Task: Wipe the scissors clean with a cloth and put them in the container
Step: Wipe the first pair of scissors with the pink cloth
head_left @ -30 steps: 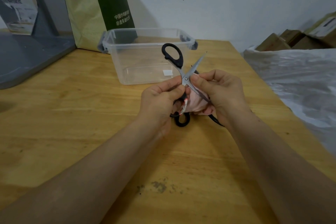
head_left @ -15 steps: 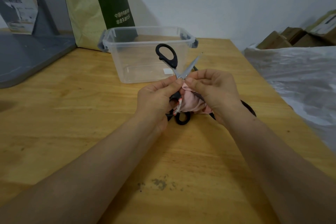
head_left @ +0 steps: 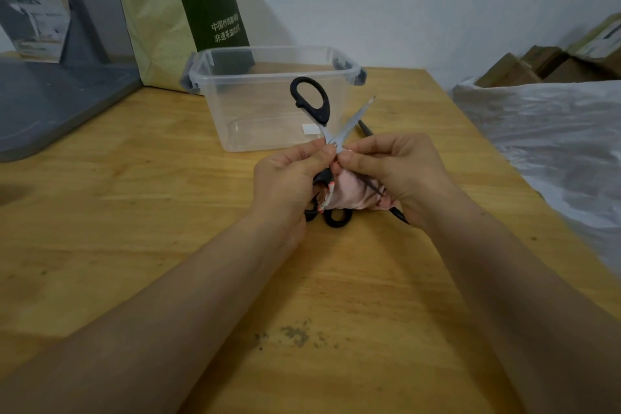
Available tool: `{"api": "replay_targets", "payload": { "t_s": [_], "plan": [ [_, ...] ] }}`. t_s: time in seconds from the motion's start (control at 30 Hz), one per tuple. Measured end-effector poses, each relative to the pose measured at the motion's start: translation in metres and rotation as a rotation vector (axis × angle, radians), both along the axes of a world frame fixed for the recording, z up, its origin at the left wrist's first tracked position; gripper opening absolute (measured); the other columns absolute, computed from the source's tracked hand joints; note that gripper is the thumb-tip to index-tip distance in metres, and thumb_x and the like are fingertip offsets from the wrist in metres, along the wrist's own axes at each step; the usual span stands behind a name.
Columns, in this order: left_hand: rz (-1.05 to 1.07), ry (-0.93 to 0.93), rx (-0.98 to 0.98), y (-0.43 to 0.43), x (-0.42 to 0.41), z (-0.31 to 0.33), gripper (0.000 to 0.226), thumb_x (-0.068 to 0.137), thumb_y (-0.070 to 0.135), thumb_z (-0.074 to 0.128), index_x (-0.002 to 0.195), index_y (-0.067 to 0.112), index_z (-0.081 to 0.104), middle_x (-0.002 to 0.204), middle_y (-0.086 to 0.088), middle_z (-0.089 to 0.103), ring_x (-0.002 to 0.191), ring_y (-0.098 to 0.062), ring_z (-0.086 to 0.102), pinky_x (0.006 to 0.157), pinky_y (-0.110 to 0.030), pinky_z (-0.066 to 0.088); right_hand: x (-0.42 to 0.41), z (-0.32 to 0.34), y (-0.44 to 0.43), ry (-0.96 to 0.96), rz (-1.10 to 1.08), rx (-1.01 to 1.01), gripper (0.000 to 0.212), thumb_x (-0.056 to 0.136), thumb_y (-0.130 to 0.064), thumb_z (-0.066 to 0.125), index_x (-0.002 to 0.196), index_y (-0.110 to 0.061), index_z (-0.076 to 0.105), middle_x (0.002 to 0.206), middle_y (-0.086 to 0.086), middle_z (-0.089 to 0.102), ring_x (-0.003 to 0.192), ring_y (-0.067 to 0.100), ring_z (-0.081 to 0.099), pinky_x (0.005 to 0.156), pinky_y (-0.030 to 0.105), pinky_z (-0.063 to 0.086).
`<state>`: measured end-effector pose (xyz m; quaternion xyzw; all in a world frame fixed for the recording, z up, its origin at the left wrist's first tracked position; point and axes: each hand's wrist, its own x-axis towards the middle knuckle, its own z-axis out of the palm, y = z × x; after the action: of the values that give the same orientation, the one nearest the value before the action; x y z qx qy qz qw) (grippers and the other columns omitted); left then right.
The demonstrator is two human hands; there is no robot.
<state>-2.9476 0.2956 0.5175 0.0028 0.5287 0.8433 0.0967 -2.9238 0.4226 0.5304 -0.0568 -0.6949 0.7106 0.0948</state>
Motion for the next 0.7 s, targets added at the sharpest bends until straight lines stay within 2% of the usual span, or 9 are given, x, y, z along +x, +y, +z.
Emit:
{"api": "replay_targets", "payload": {
  "t_s": [0.07,0.13,0.27,0.4,0.5,0.6,0.7],
  "plan": [
    [0.018,-0.005,-0.006,-0.0001,-0.001,-0.0002,0.003,0.082,0.001,0.067,0.082,0.002,0.069,0.07,-0.008,0.071,0.063,-0.014,0.067,0.06,-0.023,0.055,-0.0001,0.0017,0.0017,-0.048,-0.02,0.025,0.008,0.076,0.0,0.074,0.083,-0.003,0.072,0.066,0.009,0.072,0.046,0.014,0.062,0.035,0.016,0.04],
    [0.024,-0.014,-0.012,-0.0003,-0.0013,-0.0004,0.004,0.081,0.002,0.068,0.084,0.002,0.07,0.073,-0.011,0.071,0.064,-0.015,0.067,0.063,-0.026,0.055,0.0001,0.0024,0.0035,-0.097,-0.029,0.077,0.01,0.073,-0.004,0.077,0.081,-0.009,0.074,0.071,0.012,0.073,0.044,0.019,0.056,0.034,0.017,0.033],
    [0.028,-0.003,0.017,-0.0003,-0.0021,0.0001,0.008,0.081,0.002,0.068,0.088,0.001,0.069,0.071,-0.01,0.07,0.058,-0.011,0.065,0.058,-0.022,0.053,-0.0003,0.0013,0.0053,-0.094,-0.105,0.068,0.02,0.066,-0.013,0.084,0.079,-0.011,0.069,0.074,0.01,0.073,0.054,0.023,0.055,0.038,0.02,0.035],
    [0.015,0.028,-0.013,-0.0007,-0.0026,-0.0008,0.011,0.082,0.004,0.068,0.092,0.002,0.071,0.078,-0.009,0.071,0.065,-0.013,0.066,0.061,-0.023,0.054,-0.0002,-0.0002,0.0027,-0.056,-0.088,0.019,0.029,0.065,-0.035,0.08,0.078,-0.01,0.072,0.071,0.014,0.068,0.048,0.02,0.048,0.042,0.021,0.033],
    [0.02,0.031,-0.005,-0.0015,-0.0033,-0.0012,0.007,0.083,0.004,0.067,0.088,0.004,0.071,0.083,-0.01,0.072,0.072,-0.015,0.068,0.064,-0.024,0.055,0.0025,-0.0008,0.0046,-0.059,-0.037,0.047,0.018,0.076,-0.021,0.076,0.088,-0.008,0.074,0.066,0.007,0.07,0.045,0.018,0.052,0.037,0.02,0.033],
    [0.013,0.043,-0.01,-0.0006,-0.0032,-0.0026,0.005,0.082,0.004,0.067,0.082,0.006,0.071,0.075,-0.01,0.071,0.071,-0.017,0.068,0.067,-0.026,0.056,0.0041,-0.0009,0.003,-0.056,-0.04,0.077,0.015,0.075,-0.016,0.077,0.087,-0.007,0.074,0.069,0.008,0.072,0.049,0.021,0.053,0.035,0.019,0.032],
    [0.014,0.043,-0.026,0.0011,-0.0021,-0.0037,0.007,0.082,0.003,0.068,0.088,0.002,0.07,0.07,-0.011,0.068,0.064,-0.014,0.065,0.068,-0.027,0.055,0.0048,0.0037,-0.0019,-0.059,-0.03,-0.031,0.017,0.078,-0.006,0.073,0.091,0.003,0.069,0.062,0.008,0.069,0.041,0.01,0.057,0.032,0.014,0.034]
  ]
}}
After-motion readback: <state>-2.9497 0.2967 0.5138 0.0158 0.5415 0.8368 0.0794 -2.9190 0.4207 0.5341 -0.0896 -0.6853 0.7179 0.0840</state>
